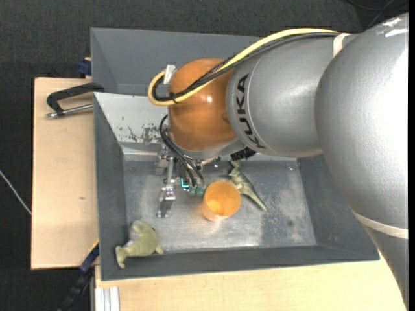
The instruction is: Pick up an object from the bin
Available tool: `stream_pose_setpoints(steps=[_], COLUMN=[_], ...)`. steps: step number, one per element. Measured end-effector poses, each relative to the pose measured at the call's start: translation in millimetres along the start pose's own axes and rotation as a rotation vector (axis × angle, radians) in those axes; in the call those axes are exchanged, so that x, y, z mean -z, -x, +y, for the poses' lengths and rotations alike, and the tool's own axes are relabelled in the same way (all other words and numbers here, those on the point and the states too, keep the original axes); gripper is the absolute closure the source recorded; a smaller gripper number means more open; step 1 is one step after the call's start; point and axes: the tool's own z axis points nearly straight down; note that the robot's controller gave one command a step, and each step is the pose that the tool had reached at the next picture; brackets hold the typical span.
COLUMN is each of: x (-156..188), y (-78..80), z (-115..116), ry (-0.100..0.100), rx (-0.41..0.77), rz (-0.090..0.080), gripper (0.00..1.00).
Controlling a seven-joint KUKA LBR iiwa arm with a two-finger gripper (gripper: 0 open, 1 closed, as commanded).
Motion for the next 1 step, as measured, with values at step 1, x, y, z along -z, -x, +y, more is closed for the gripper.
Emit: stream_pose_setpoints(steps=[1], x=[-69.6], y=[56.7], z=[-81.4], ry=[0.0], rx=[0.535], rz=[-0.014], gripper=[0.0])
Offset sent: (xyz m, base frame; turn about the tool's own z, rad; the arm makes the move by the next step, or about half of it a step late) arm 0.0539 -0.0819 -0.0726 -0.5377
